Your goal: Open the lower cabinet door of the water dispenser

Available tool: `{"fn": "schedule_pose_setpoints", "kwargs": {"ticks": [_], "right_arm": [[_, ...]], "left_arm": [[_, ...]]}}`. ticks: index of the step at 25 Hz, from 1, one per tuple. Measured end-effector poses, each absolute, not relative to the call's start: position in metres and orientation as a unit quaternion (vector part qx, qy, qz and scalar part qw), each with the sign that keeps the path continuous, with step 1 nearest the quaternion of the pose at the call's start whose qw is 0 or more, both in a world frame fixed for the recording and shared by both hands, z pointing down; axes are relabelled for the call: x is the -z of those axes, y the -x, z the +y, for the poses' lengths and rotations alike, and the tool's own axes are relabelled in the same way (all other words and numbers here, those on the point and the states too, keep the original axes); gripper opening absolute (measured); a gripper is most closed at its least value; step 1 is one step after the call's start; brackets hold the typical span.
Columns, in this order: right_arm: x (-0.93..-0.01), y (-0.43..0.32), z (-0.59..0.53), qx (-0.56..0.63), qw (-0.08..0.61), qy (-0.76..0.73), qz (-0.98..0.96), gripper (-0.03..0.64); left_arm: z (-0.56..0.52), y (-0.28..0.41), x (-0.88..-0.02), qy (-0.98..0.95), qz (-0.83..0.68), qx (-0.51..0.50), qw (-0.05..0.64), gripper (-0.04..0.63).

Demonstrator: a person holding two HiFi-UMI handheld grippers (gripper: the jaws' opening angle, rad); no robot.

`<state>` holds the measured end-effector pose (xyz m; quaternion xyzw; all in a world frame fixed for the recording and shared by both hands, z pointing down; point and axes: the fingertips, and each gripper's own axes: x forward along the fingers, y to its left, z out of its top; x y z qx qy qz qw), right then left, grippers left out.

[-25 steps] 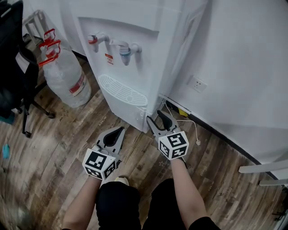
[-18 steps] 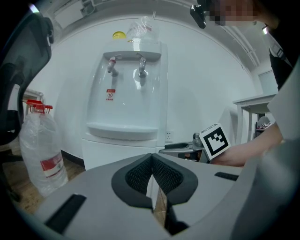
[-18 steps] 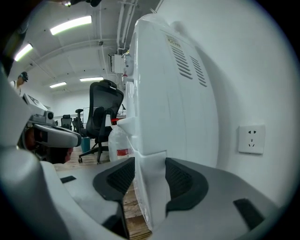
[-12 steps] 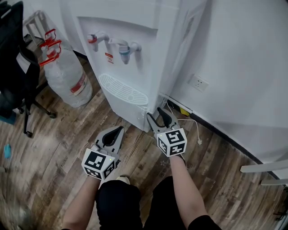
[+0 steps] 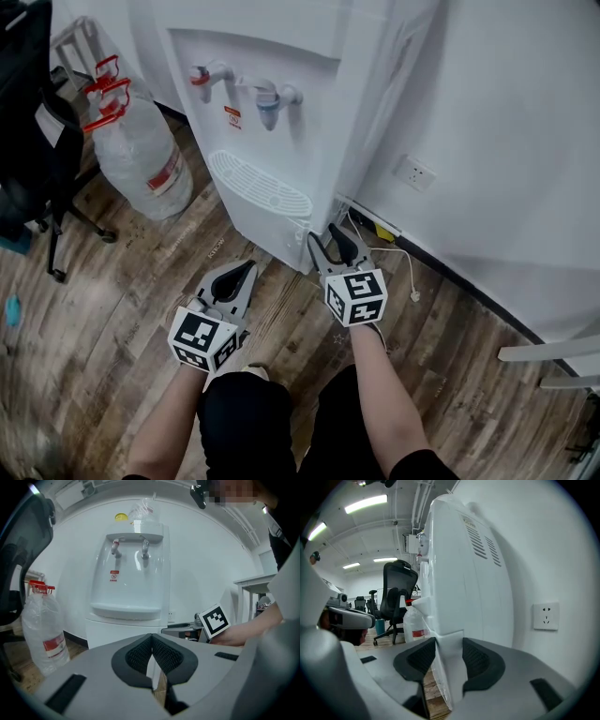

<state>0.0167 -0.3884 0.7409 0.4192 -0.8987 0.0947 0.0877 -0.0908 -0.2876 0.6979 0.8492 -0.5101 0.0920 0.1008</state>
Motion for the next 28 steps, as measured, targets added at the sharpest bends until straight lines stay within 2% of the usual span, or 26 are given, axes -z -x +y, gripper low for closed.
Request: {"fn": "schedule_pose_setpoints", "kwargs": {"ticks": [28], "right_arm": [[-0.742, -0.002, -0.357, -0.089, 0.101, -0.393, -0.91, 0.184]], "left_arm": [[-0.278, 0.085, -0.692, -0.847, -0.513, -0.094, 0.097, 0.014]]}}
